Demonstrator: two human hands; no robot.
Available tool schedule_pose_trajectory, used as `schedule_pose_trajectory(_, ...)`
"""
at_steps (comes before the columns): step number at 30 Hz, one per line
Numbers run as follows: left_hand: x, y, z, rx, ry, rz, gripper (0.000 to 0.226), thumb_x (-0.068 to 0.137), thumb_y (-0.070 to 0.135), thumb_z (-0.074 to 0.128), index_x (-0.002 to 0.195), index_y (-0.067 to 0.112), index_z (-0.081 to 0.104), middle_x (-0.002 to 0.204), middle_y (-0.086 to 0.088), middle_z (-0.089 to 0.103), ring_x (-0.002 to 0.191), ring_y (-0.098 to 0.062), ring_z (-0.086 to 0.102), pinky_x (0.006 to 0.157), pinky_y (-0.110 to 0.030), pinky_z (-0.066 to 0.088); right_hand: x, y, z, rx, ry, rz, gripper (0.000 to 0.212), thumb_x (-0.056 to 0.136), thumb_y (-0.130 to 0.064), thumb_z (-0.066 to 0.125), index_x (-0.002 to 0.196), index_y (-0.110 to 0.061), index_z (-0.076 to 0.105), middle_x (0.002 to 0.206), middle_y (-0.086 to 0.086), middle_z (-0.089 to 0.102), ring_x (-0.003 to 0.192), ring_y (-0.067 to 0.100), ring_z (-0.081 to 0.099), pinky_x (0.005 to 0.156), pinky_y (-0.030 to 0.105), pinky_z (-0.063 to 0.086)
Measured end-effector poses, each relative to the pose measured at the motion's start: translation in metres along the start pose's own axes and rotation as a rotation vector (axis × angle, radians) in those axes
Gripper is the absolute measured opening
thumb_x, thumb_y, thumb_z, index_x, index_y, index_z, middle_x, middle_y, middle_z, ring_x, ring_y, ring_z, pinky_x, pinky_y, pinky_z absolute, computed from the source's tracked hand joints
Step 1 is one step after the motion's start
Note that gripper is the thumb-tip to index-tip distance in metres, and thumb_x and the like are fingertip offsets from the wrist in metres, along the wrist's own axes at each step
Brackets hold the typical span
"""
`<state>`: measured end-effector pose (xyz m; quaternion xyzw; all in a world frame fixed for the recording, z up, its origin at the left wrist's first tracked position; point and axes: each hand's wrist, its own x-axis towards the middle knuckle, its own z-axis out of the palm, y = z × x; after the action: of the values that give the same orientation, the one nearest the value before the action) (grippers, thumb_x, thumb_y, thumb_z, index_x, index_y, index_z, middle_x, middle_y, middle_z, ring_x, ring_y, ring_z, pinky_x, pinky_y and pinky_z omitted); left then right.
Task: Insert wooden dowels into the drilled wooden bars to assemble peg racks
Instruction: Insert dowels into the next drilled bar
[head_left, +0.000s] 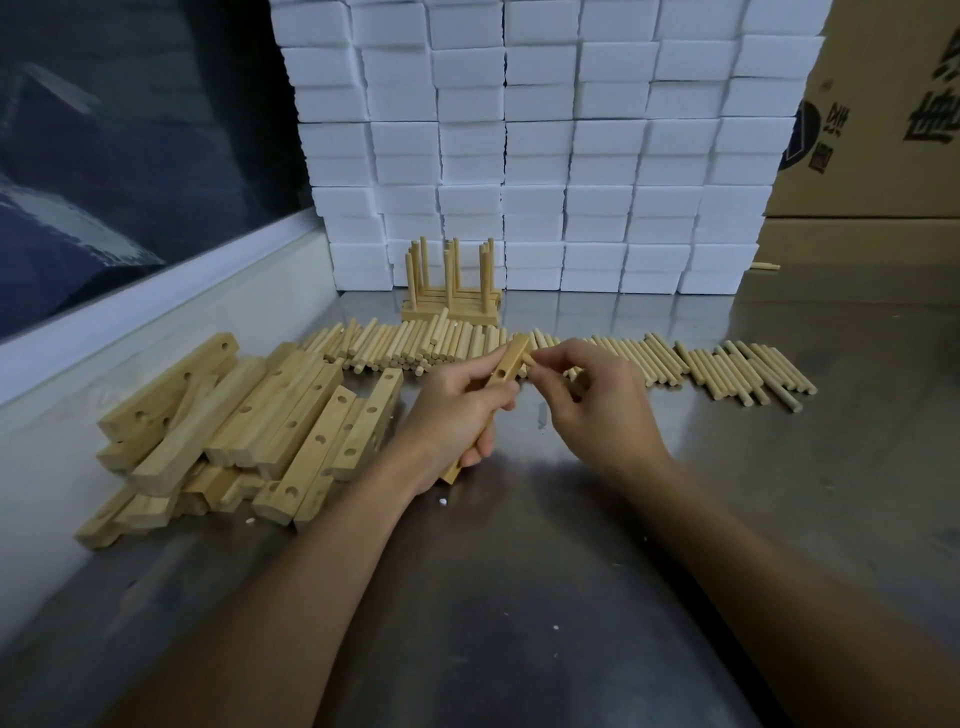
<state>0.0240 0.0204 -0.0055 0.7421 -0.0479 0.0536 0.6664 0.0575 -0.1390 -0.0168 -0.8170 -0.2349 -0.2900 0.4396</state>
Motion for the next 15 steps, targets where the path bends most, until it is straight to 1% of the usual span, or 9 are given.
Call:
schedule_pose_trajectory(3,-0.0004,0.0023,0.0006,0.110,0.009,0.008,0.046,0.098,0.010,0.056,0.141,0.027,0.054,0.078,-0.004,0.060,0.042,-0.017,0.043,0.033,-0.023,0.031,-0.0004,-0.0030,-0.0025,-0.114,0.034,-0.090,0.010,0.089,-0.016,0.072,0.098,-0.011,0.074,0.088,-0.002,0.072,0.073,0.014,0.063,0.065,0.037,0.054)
schedule_pose_trajectory(6,-0.0005,0.0049,0.0012,0.143,-0.002,0.004,0.048,0.099,0.011,0.055,0.144,0.026,0.050,0.079,-0.006,0.059,0.043,-0.016,0.043,0.036,-0.025,0.031,-0.0010,-0.0063,-0.0029,-0.215,0.060,-0.157,0.007,0.088,-0.014,0.073,0.093,-0.009,0.073,0.085,0.001,0.072,0.071,0.020,0.065,0.060,0.035,0.051)
schedule_pose_trajectory(9,-0.0007,0.0070,0.0016,0.169,-0.016,0.002,0.047,0.100,0.010,0.054,0.144,0.025,0.050,0.079,-0.009,0.054,0.043,-0.015,0.042,0.038,-0.027,0.031,-0.0023,-0.0074,-0.0017,-0.288,0.073,-0.183,0.006,0.088,-0.014,0.072,0.090,-0.008,0.072,0.077,0.004,0.072,0.064,0.025,0.064,0.054,0.037,0.050)
schedule_pose_trajectory(12,-0.0021,0.0071,0.0026,0.205,-0.033,-0.001,0.046,0.101,0.010,0.053,0.144,0.026,0.051,0.077,-0.011,0.050,0.043,-0.014,0.040,0.037,-0.025,0.029,-0.0023,-0.0079,0.0011,-0.294,0.073,-0.109,0.007,0.089,-0.015,0.069,0.089,-0.009,0.072,0.072,0.005,0.071,0.062,0.026,0.063,0.055,0.040,0.050)
schedule_pose_trajectory(15,-0.0020,0.0054,0.0048,0.252,-0.050,0.006,0.046,0.101,0.008,0.052,0.144,0.026,0.051,0.069,-0.008,0.049,0.042,-0.015,0.038,0.035,-0.022,0.028,-0.0018,-0.0084,0.0055,-0.191,0.039,0.090,0.007,0.090,-0.017,0.068,0.088,-0.012,0.073,0.072,-0.001,0.069,0.067,0.020,0.063,0.062,0.038,0.053)
